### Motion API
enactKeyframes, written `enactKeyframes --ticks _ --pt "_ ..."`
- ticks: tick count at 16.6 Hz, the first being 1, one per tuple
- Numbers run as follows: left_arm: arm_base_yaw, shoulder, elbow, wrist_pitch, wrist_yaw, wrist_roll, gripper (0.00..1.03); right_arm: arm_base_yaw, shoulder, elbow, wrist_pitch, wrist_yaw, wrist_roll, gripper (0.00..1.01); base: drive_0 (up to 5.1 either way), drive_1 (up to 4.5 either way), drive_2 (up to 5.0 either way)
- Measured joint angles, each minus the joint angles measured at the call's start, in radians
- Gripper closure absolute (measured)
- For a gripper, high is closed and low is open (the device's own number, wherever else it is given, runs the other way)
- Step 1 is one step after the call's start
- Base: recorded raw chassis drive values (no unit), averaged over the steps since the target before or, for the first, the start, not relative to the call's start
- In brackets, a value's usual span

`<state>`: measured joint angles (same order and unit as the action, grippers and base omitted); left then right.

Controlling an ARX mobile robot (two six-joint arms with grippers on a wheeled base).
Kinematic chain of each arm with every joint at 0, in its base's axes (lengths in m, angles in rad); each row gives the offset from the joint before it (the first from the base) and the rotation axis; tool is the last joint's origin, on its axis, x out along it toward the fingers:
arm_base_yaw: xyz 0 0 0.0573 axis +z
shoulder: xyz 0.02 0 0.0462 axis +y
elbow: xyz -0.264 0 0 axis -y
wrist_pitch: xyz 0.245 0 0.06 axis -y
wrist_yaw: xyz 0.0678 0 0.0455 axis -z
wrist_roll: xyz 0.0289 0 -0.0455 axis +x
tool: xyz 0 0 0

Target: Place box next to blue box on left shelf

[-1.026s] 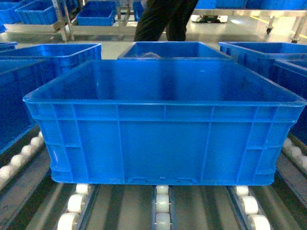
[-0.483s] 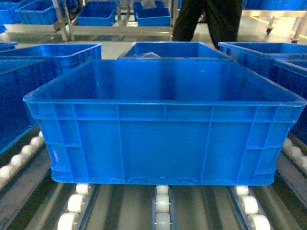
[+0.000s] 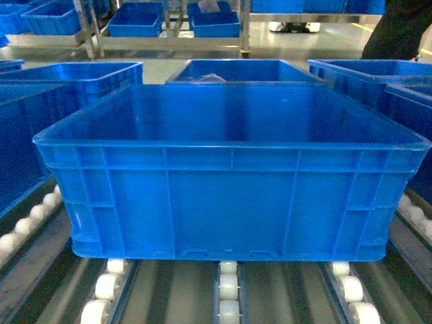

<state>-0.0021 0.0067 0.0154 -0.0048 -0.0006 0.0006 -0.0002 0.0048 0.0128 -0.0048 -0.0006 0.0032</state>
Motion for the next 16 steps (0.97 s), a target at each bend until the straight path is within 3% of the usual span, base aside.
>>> enactKeyframes --ticks 16 --pt "0.0 0.0 0.0 0.0 0.0 0.0 0.05 0.0 0.0 0.0 0.0 0.0 0.0 0.03 0.0 0.0 0.0"
